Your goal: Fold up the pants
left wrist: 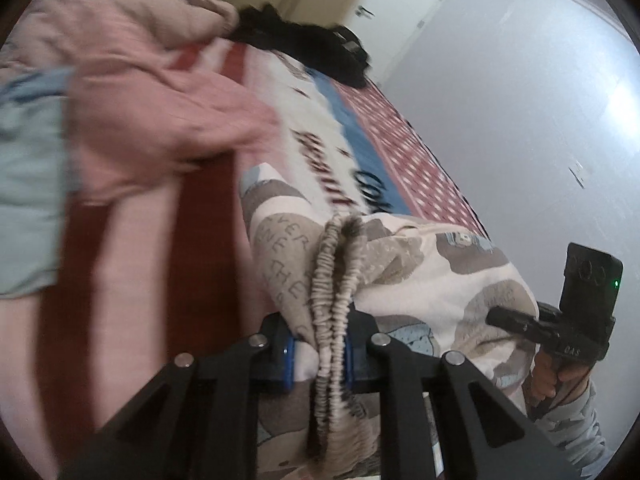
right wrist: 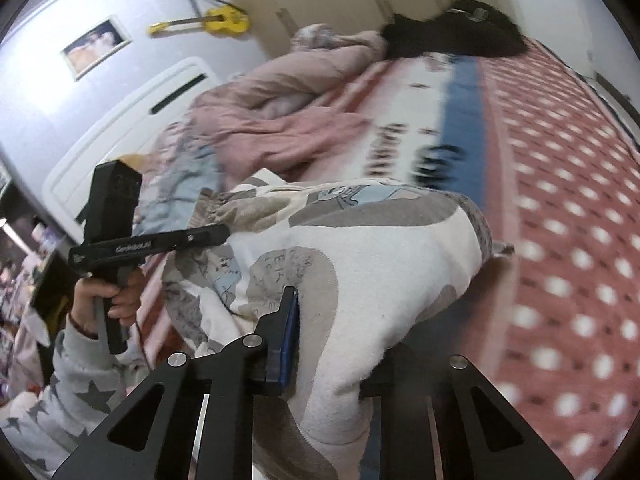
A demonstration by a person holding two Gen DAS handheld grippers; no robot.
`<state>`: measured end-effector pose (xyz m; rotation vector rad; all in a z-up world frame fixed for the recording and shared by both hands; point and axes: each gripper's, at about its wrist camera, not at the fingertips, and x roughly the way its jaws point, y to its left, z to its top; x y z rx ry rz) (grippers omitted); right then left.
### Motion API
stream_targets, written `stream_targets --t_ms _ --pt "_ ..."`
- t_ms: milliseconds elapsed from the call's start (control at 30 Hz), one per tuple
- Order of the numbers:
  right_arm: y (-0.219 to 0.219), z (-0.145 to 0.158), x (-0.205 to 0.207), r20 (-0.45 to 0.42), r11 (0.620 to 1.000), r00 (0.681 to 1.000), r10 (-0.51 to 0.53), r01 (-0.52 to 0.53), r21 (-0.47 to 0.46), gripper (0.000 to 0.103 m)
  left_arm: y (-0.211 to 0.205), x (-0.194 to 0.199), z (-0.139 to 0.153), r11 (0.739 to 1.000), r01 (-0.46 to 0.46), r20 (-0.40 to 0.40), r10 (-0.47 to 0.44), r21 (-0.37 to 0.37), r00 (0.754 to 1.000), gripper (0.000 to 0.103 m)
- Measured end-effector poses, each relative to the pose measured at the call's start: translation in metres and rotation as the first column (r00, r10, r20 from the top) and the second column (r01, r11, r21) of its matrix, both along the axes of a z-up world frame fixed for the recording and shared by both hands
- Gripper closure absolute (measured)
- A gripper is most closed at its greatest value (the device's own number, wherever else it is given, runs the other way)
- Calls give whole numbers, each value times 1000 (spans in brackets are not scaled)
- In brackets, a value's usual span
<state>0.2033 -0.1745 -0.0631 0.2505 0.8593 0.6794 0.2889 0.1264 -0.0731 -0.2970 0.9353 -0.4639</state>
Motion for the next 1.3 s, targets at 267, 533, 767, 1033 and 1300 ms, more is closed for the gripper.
stream_targets --t_ms 267,533,767,1033,1300 --pt "141 0 7 14 987 989 146 -147 66 88 135 -34 10 981 -175 -3 176 81 984 88" --pt "227 -47 16 -57 974 972 227 -226 23 88 194 -46 -42 960 -253 -89 264 120 960 88" --pt "237 -69 11 -46 964 966 256 -258 -60 88 193 -46 -68 954 -262 -101 278 146 955 87" --pt "235 -71 8 -42 963 967 251 -254 -86 78 184 -51 -62 918 -313 -62 336 243 940 71" --pt "212 -59 -6 4 966 973 233 -230 -120 53 151 -75 -28 852 -384 85 380 355 921 30"
